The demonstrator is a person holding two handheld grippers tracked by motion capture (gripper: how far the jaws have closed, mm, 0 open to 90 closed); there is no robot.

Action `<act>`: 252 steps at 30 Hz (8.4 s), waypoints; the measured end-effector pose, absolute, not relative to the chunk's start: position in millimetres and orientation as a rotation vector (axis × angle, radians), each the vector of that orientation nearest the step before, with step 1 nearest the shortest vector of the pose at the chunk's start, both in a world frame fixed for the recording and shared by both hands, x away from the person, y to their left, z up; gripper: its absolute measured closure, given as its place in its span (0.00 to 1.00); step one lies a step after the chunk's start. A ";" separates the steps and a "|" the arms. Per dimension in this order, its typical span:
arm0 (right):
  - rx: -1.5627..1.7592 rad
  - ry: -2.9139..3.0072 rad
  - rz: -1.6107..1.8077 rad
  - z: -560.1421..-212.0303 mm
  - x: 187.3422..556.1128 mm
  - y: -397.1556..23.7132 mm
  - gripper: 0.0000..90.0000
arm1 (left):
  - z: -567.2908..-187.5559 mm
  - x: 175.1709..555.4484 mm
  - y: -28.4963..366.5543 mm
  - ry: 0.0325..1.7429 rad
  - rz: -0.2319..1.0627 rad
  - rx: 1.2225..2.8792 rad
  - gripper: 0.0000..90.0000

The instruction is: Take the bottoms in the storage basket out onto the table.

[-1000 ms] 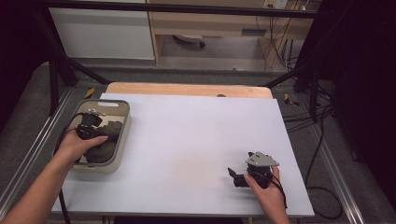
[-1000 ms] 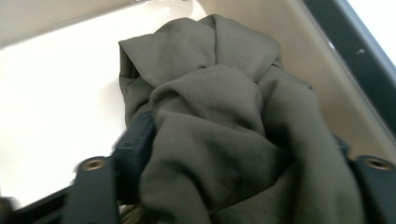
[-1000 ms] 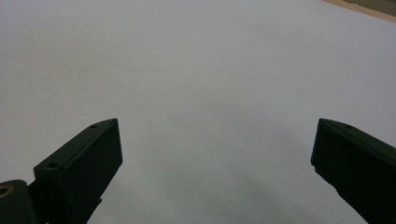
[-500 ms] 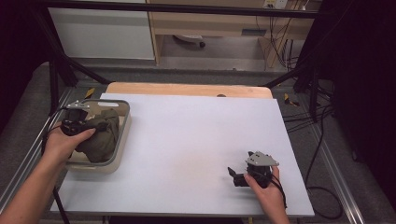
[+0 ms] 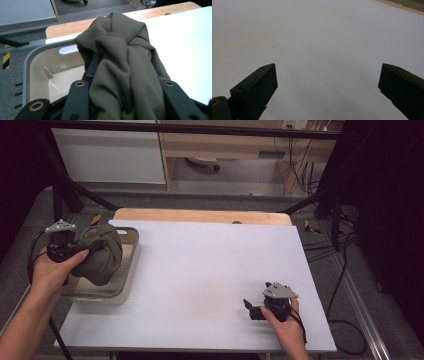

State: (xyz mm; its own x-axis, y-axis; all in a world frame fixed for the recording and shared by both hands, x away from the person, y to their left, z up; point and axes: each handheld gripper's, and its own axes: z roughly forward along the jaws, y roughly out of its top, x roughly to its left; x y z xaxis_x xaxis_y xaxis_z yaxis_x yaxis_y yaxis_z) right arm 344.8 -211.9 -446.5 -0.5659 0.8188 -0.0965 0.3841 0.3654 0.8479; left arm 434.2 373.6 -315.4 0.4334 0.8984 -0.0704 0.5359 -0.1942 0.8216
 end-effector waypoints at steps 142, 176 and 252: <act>1.083 2.053 1.167 -441.2 344.1 -217.4 0.03 | -264.4 475.4 229.8 0.991 0.439 1.799 0.66; 1.075 2.063 1.165 -441.7 344.7 -217.1 0.03 | -306.3 500.7 179.2 0.991 0.400 1.840 0.66; 1.080 2.048 1.181 -440.7 350.2 -217.4 0.03 | -355.4 502.2 102.5 0.940 0.345 1.876 0.64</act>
